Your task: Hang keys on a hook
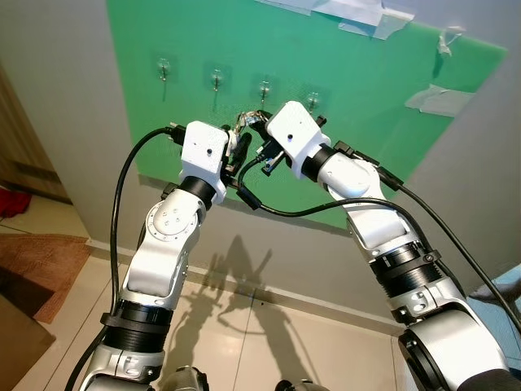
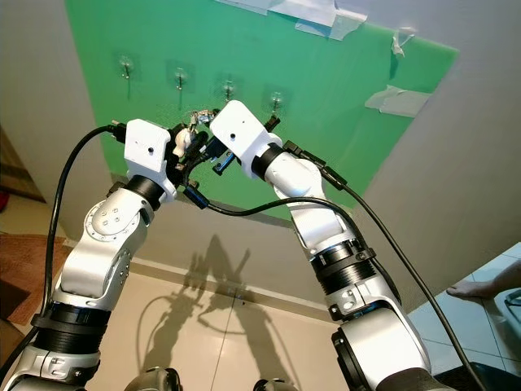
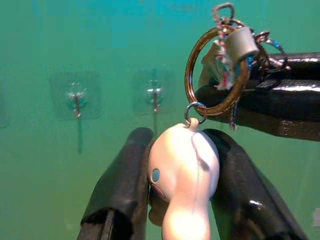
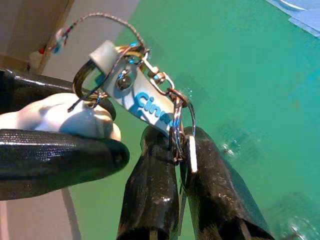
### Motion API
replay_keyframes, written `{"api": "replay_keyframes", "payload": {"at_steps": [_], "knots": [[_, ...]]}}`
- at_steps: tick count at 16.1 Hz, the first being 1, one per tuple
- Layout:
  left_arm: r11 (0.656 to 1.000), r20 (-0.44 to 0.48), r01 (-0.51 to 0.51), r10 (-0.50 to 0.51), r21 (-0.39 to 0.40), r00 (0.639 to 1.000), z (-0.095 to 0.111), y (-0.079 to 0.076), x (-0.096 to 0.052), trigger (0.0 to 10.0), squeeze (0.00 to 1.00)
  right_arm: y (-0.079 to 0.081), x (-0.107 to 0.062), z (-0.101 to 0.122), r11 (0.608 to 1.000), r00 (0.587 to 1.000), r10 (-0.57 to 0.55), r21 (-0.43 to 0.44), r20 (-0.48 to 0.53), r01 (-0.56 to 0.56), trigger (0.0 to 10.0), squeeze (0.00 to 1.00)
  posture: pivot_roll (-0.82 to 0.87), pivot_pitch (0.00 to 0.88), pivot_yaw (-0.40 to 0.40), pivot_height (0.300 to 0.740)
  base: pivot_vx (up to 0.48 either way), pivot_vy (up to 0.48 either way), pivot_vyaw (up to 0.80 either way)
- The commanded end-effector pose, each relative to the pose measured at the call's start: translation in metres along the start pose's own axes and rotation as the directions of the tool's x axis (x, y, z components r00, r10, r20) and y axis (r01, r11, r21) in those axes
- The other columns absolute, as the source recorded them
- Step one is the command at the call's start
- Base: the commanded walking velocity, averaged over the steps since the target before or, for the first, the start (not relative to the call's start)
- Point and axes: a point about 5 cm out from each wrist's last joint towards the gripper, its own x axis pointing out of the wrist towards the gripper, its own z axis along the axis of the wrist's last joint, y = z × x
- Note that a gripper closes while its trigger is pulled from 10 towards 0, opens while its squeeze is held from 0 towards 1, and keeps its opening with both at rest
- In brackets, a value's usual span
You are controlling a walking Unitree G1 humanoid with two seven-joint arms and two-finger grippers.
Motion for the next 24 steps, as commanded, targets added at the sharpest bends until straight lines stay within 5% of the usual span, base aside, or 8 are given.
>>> {"api": "replay_keyframes", "payload": {"at_steps": [1, 9, 10, 11, 12, 20, 21, 24], "knots": [[1.000, 0.005, 0.024, -0.024, -0.006, 1.000, 0.000, -0.006, 0.000, 0.0, 0.00, -0.003, -0.005, -0.007, 1.000, 1.000, -0.009, -0.001, -0.023, 0.009, 0.0, 0.00, -0.01, 0.040, -0.105, 0.740, 0.000, 0.000, 0.00], [1.000, 0.069, -0.024, 0.025, -0.019, 0.997, 0.009, 0.002, 0.000, 0.0, 0.00, -0.005, -0.005, -0.011, 1.000, 0.999, -0.017, -0.014, -0.045, 0.017, 0.0, 0.00, -0.01, 0.038, -0.110, 0.740, 0.000, 0.000, 0.00], [1.000, 0.069, -0.024, 0.025, -0.020, 0.997, 0.009, 0.001, 0.000, 0.0, 0.00, -0.005, -0.005, -0.011, 1.000, 0.999, -0.017, -0.013, -0.046, 0.017, 1.9, 0.00, -0.01, 0.038, -0.110, 0.740, 0.000, 0.000, 0.00], [1.000, 0.064, -0.019, 0.020, -0.019, 0.998, 0.008, 0.000, 0.000, 0.0, 0.00, -0.005, -0.005, -0.012, 1.000, 0.999, -0.017, 0.002, -0.049, 0.017, 8.5, 1.00, -0.01, 0.035, -0.111, 0.740, 0.000, 0.000, 0.00], [1.000, 0.062, -0.016, 0.017, -0.018, 0.998, 0.007, 0.000, 0.000, 0.0, 0.00, -0.004, -0.005, -0.013, 1.000, 0.999, -0.012, 0.009, -0.052, 0.012, 10.0, 1.00, -0.01, 0.034, -0.112, 0.740, 0.000, 0.000, 0.00], [1.000, 0.055, -0.007, 0.008, -0.016, 0.998, 0.005, -0.001, -0.002, 0.0, 0.00, -0.004, -0.004, -0.015, 1.000, 0.997, -0.012, -0.010, -0.075, 0.011, 10.0, 1.00, -0.01, 0.033, -0.113, 0.740, 0.000, 0.000, 0.00], [1.000, 0.053, -0.006, 0.006, -0.016, 0.999, 0.005, -0.001, -0.002, 0.0, 0.00, -0.004, -0.004, -0.016, 1.000, 0.997, -0.016, -0.023, -0.082, 0.015, 10.0, 0.00, -0.01, 0.034, -0.112, 0.740, 0.000, 0.000, 0.00], [1.000, 0.047, -0.003, 0.004, -0.013, 0.999, 0.004, 0.000, -0.001, 0.0, 0.00, -0.006, -0.004, -0.016, 0.999, 0.996, -0.027, -0.035, -0.085, 0.024, 10.0, 0.00, -0.01, 0.039, -0.108, 0.740, 0.000, 0.000, 0.00]]}}
